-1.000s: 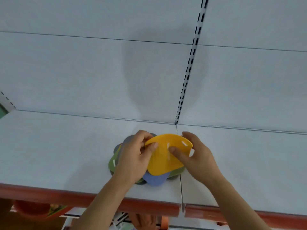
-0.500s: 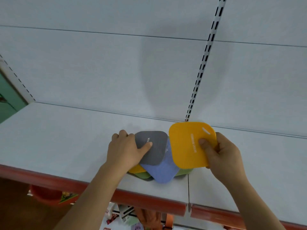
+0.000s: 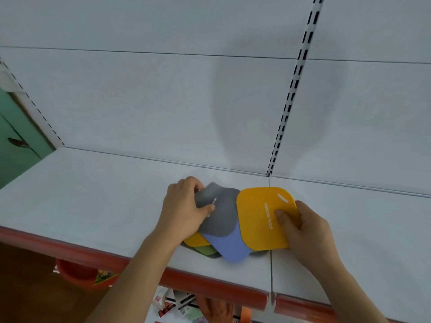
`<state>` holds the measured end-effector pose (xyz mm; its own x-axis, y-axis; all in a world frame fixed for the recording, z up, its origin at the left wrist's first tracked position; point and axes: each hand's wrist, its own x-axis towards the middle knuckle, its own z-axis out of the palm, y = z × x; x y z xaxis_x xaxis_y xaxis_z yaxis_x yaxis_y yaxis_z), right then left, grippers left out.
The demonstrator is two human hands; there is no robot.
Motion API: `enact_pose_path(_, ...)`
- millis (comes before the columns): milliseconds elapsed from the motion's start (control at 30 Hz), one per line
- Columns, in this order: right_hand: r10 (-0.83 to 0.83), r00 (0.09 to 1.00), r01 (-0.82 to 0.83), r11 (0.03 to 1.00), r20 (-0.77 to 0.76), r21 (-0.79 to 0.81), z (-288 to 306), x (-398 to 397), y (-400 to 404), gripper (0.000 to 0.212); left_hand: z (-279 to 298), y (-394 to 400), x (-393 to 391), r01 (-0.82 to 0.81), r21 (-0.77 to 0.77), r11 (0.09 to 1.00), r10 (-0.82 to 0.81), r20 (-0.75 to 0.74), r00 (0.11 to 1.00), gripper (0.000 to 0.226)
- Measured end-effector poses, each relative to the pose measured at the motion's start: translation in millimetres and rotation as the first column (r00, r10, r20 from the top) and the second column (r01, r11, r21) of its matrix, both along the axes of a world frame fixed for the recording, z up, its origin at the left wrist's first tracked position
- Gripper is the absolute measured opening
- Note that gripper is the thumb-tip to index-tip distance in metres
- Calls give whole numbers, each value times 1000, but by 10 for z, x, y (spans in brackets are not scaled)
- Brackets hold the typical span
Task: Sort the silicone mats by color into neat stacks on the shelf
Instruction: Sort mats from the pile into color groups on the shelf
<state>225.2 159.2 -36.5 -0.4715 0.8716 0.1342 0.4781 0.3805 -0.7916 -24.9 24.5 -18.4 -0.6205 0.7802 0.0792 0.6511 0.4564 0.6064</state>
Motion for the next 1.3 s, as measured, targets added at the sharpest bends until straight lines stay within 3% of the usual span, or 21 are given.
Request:
enact_pose_path(133,18,1000,-18,1000,16,4,-37,-11,-10,33,20,-87,-22,-67,157,985,42,158,986,33)
enact_pose_path(200,37,999,-37,999,17,10,-56,-14,-15,30,28,-154,-76,-95,196,976,68,139,988,30)
enact_pose_path(467,79,997,-79,997,14,20,-31,-31,-93,19,-51,-397,-152,50,76,996,-65,209,976,39)
enact_pose_path(600,22,999,-22,1000,-25,0,40,10,-222,12,-96,-393,-215,33,26,999,-37,145,989,10)
enact_pose_path(800,-150,981,155,988,-123,30,197,255,-611,12,272,-396,-21,87,371,925,-204,289,935,15)
enact_pose_path(933,-284,944,293,956,-170,31,355,542,-938,13,352,-258,250,150,467,871,-357,393,847,25)
enact_pose_path(1067,-426,890,439,897,-160,53,412,1016,-1187,9,288,-66,731,252,466,848,-469,438,767,20)
enact_pose_path(1300,-625,751,649,759,-212,60,422,2003,-1437,9,330,264,1841,550,375,746,-663,336,669,42)
